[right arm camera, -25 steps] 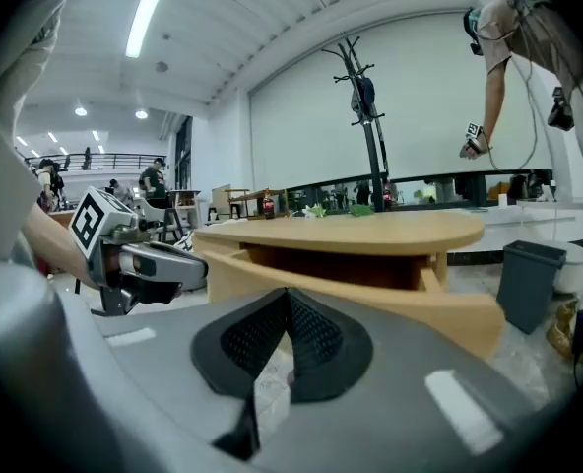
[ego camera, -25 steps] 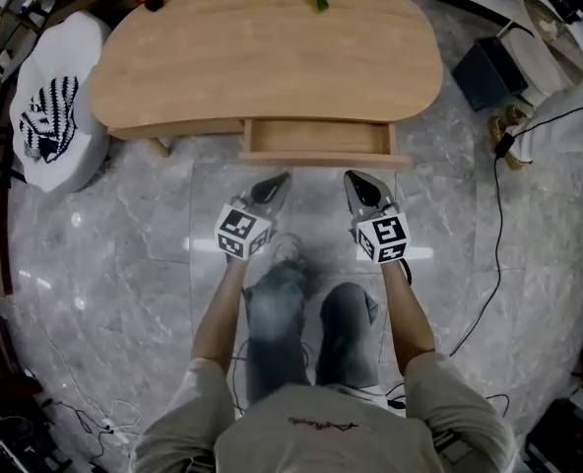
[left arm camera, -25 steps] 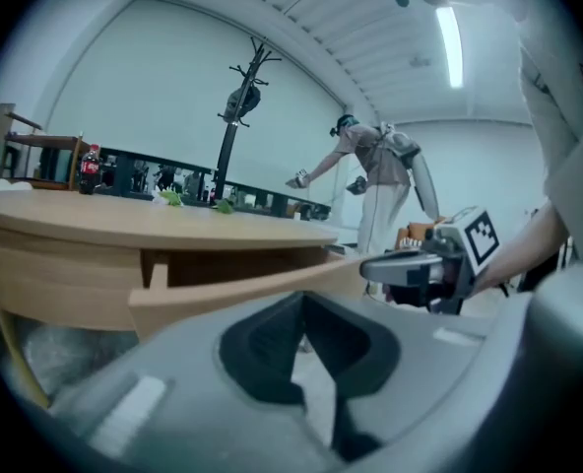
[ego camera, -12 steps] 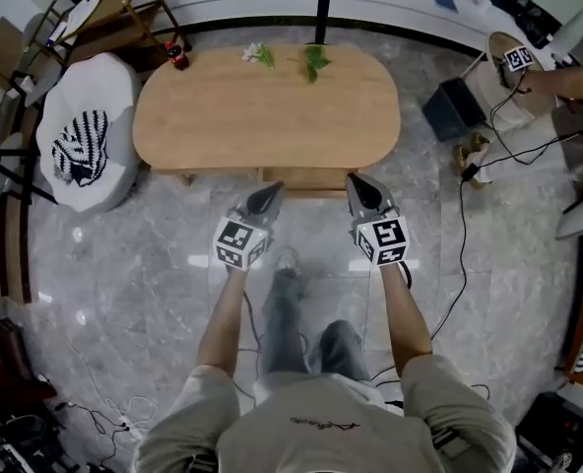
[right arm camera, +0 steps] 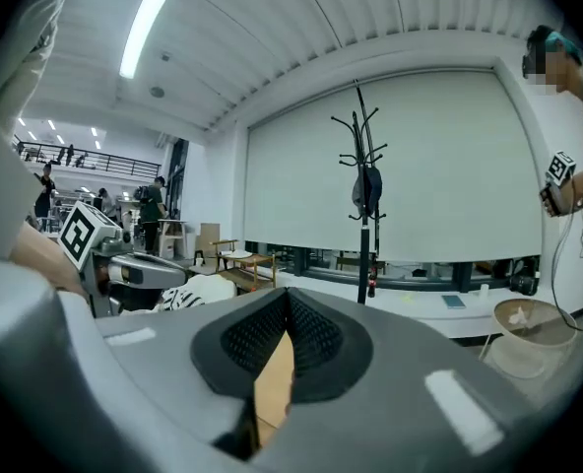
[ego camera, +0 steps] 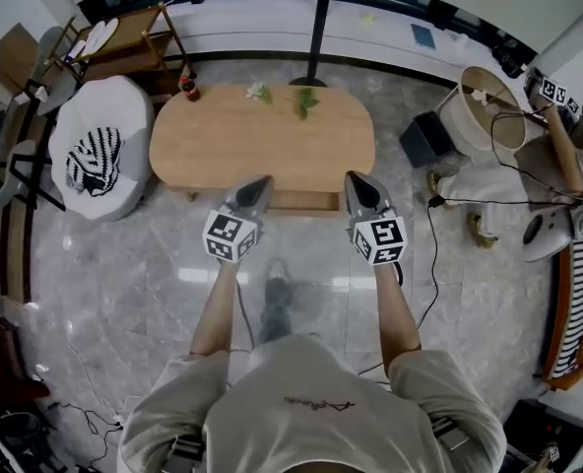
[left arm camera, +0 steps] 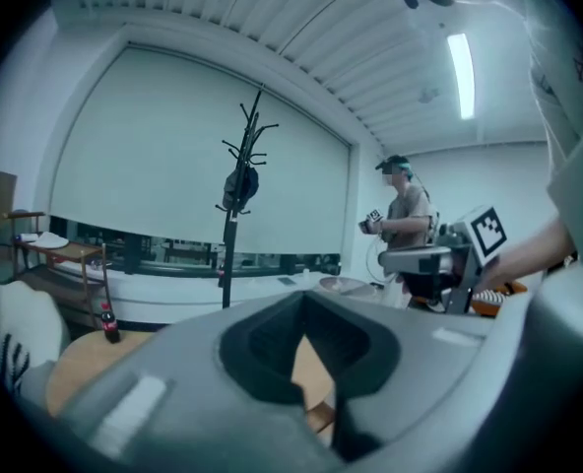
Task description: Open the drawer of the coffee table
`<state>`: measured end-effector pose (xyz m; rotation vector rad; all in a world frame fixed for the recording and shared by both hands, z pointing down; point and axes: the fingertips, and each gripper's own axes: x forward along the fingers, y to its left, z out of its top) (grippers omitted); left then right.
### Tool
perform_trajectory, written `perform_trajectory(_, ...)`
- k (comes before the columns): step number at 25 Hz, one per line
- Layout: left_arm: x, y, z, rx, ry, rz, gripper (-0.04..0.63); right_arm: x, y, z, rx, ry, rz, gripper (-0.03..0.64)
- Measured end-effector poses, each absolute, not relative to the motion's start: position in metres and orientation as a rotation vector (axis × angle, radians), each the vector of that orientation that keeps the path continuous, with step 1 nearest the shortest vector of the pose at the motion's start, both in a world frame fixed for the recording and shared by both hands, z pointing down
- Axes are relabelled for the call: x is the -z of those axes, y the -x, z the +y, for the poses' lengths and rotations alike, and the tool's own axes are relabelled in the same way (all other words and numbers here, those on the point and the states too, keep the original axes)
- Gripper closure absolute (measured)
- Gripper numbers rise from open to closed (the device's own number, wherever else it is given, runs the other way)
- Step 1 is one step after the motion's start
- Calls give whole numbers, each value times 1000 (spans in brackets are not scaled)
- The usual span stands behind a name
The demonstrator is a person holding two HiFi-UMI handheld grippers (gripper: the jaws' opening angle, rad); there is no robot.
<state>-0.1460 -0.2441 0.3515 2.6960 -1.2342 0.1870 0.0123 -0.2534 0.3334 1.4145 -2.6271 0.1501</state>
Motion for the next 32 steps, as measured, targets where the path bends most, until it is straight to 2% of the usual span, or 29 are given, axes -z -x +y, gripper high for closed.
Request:
perform_trajectory(15,-245,181,-288,-106,-2720,-1247,594,-244,-16,-274,-170,-1553,-2571,614)
perform_trajectory(32,-226,182,-320,-161,-2752,-1280,594,-218,-42,-317,-86,-1620,-2543,614)
